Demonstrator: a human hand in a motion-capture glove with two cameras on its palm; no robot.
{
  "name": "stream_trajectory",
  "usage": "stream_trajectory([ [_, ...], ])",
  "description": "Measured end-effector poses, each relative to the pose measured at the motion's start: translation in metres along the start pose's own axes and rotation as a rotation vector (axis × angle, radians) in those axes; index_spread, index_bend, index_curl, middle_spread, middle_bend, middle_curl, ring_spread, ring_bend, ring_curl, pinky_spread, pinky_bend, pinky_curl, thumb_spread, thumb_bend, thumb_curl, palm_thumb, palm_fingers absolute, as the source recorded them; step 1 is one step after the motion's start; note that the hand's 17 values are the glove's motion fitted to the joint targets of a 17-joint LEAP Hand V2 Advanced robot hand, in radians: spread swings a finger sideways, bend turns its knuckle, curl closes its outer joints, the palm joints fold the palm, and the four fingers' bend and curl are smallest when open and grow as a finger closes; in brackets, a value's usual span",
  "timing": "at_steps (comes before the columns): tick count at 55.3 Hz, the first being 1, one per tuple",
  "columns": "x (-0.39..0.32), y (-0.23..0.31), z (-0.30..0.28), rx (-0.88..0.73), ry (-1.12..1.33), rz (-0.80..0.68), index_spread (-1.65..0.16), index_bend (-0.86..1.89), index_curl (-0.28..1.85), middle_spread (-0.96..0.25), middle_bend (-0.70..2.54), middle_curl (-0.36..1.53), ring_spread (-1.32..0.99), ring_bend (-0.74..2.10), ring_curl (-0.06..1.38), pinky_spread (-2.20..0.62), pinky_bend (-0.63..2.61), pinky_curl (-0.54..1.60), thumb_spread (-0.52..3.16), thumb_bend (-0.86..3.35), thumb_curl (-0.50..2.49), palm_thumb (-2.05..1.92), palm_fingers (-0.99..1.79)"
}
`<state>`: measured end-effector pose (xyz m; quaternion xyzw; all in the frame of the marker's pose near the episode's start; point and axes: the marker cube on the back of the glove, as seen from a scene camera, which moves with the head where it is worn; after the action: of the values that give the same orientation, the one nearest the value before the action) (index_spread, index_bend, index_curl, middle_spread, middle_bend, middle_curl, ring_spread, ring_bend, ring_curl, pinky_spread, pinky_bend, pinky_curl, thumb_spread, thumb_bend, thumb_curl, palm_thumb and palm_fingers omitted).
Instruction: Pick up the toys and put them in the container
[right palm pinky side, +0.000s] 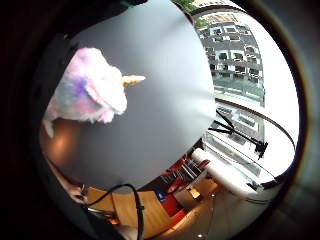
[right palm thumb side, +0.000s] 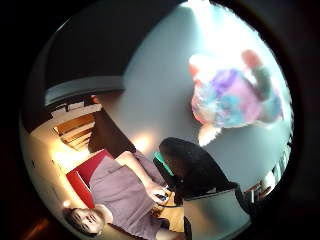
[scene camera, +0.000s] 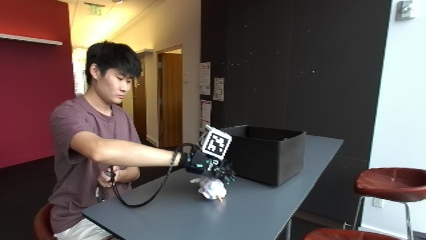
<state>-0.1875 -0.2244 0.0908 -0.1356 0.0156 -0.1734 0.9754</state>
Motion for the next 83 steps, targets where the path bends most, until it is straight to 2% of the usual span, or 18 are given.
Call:
stream_trajectory([
  [4, 0.008, -0.007, 0.028, -0.03, 0.05, -0.045, -0.2, 0.09, 0.17, 0.0, 0.14, 0.27, -0.01, 0.25, 0.32, 0.02, 0.74, 0.32, 1.14, -0.02, 0.32, 0.0, -0.23],
  [10, 0.014, -0.015, 0.041, 0.034, 0.065, -0.033, -0.22, 0.14, 0.19, -0.02, 0.13, 0.26, -0.02, 0.26, 0.33, 0.02, 0.77, 0.33, 1.13, -0.01, 0.33, 0.04, -0.1],
  [11, 0.014, -0.016, 0.042, 0.039, 0.062, -0.028, -0.21, 0.1, 0.18, -0.01, 0.14, 0.26, -0.02, 0.24, 0.32, 0.01, 0.74, 0.32, 1.13, -0.02, 0.33, 0.03, -0.21],
  [13, 0.017, -0.018, 0.043, 0.053, 0.048, -0.018, -0.23, 0.17, 0.2, -0.04, 0.16, 0.26, -0.05, 0.32, 0.35, 0.01, 0.82, 0.34, 1.13, -0.01, 0.34, 0.06, 0.09],
  [21, 0.015, -0.025, 0.041, 0.119, -0.095, 0.015, -0.24, 0.27, 0.25, -0.1, 0.27, 0.31, -0.17, 0.44, 0.36, -0.11, 0.77, 0.31, 1.16, 0.01, 0.35, 0.14, 0.46],
  [26, 0.015, -0.027, 0.038, 0.161, -0.135, 0.022, -0.24, 0.34, 0.28, -0.17, 0.37, 0.35, -0.29, 0.56, 0.39, -0.24, 0.78, 0.32, 1.22, 0.09, 0.39, 0.32, 0.84],
  [30, 0.014, -0.029, 0.035, 0.154, -0.111, 0.055, -0.25, 0.31, 0.3, -0.23, 0.4, 0.38, -0.36, 0.66, 0.43, -0.3, 0.87, 0.35, 1.1, 0.17, 0.48, 0.51, 0.99],
  [35, 0.01, -0.028, 0.03, 0.124, -0.12, 0.067, -0.29, 0.45, 0.38, -0.31, 0.51, 0.45, -0.4, 0.77, 0.5, -0.34, 0.89, 0.4, 0.94, 0.19, 0.56, 0.62, 1.21],
  [39, 0.005, -0.025, 0.018, 0.112, -0.127, 0.085, -0.3, 0.57, 0.44, -0.34, 0.63, 0.51, -0.42, 0.84, 0.55, -0.35, 0.88, 0.41, 0.84, 0.17, 0.6, 0.62, 1.27],
  [43, 0.009, -0.018, -0.004, 0.116, -0.064, 0.174, -0.31, 0.68, 0.5, -0.35, 0.72, 0.55, -0.43, 0.89, 0.57, -0.36, 0.9, 0.43, 0.75, 0.16, 0.64, 0.63, 1.25],
  [49, -0.014, -0.005, -0.062, 0.197, -0.207, 0.1, -0.32, 0.79, 0.58, -0.35, 0.85, 0.62, -0.43, 0.96, 0.61, -0.37, 0.93, 0.45, 0.64, 0.13, 0.7, 0.63, 1.22],
  [60, -0.021, 0.024, -0.163, 0.323, -0.117, 0.14, -0.32, 0.9, 0.69, -0.31, 1.0, 0.71, -0.43, 1.06, 0.65, -0.37, 0.99, 0.49, 0.51, 0.09, 0.79, 0.61, 1.15],
  [66, -0.028, 0.027, -0.215, 0.37, -0.073, 0.292, -0.31, 0.92, 0.74, -0.3, 1.02, 0.73, -0.42, 1.09, 0.67, -0.37, 1.02, 0.51, 0.46, 0.09, 0.83, 0.62, 1.11],
  [70, -0.038, 0.028, -0.248, 0.399, -0.035, 0.215, -0.31, 0.93, 0.77, -0.29, 1.03, 0.74, -0.42, 1.11, 0.67, -0.37, 1.03, 0.52, 0.44, 0.08, 0.86, 0.62, 1.1],
  [74, -0.059, 0.02, -0.287, 0.443, -0.127, 0.221, -0.31, 0.92, 0.79, -0.28, 1.04, 0.75, -0.41, 1.12, 0.67, -0.37, 1.04, 0.53, 0.42, 0.07, 0.88, 0.62, 1.08],
  [77, -0.068, 0.017, -0.301, 0.457, -0.075, 0.13, -0.31, 0.93, 0.81, -0.28, 1.04, 0.76, -0.41, 1.12, 0.68, -0.37, 1.04, 0.53, 0.41, 0.06, 0.9, 0.62, 1.08],
  [83, -0.096, -0.004, -0.328, 0.47, -0.025, 0.07, -0.31, 0.91, 0.84, -0.27, 1.05, 0.77, -0.41, 1.13, 0.68, -0.37, 1.05, 0.53, 0.39, 0.05, 0.94, 0.62, 1.07],
])
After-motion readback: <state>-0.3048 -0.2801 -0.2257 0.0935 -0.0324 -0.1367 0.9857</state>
